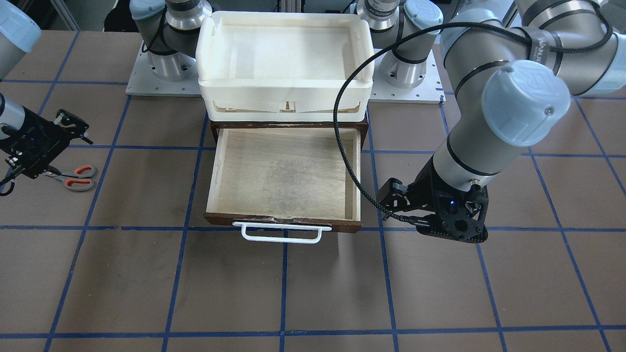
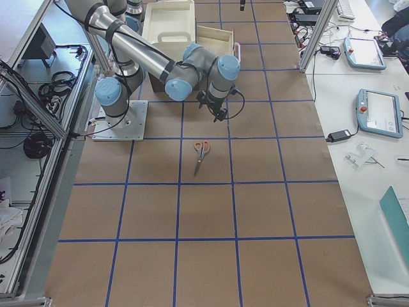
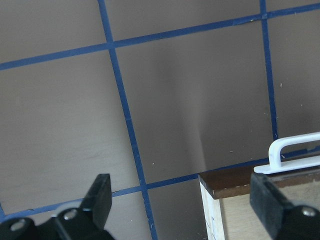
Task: Put scissors in drawer and close it
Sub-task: 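Lower the right gripper over the scissors handles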
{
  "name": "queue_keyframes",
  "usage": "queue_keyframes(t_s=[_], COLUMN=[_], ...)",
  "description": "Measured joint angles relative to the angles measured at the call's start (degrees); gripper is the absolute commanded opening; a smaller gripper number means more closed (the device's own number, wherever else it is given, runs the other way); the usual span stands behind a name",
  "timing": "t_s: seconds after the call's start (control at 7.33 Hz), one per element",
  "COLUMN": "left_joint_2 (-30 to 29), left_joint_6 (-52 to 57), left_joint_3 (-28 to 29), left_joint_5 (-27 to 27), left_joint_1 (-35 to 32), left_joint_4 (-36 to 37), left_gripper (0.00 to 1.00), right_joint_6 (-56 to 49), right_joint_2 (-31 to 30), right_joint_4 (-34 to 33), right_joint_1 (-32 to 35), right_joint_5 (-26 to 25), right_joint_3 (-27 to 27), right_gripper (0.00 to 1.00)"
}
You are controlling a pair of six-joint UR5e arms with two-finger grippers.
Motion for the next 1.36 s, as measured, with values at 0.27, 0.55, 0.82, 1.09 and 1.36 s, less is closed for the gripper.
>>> queue_keyframes(t_s=[0.27, 0.55, 0.82, 1.09, 1.36], left_joint_2=[5.3, 9.5, 11.2, 11.9, 12.0], left_joint_6=[-0.1, -0.2, -0.3, -0.3, -0.3], left_joint_3=[-0.1, -0.1, -0.1, -0.2, -0.2], left_joint_5=[0.3, 2.2, 2.8, 2.4, 2.0], left_joint_1=[1.5, 2.6, 4.3, 4.9, 5.0], left_joint_4=[-7.8, -14.0, -15.6, -15.8, -15.7], left_gripper=[1.00, 1.00, 1.00, 1.00, 1.00], right_joint_6=[-18.0, -34.9, -45.0, -49.0, -49.6], right_joint_2=[5.8, 8.9, 9.3, 9.0, 8.8], right_joint_4=[-15.9, -23.9, -25.4, -26.0, -26.3], right_joint_1=[-5.9, -7.6, -8.8, -10.5, -11.2], right_joint_5=[-0.5, -0.7, -0.1, 0.2, 0.0], right_joint_3=[3.8, 5.2, 7.2, 9.6, 11.0], right_gripper=[1.00, 0.98, 0.98, 0.92, 0.85])
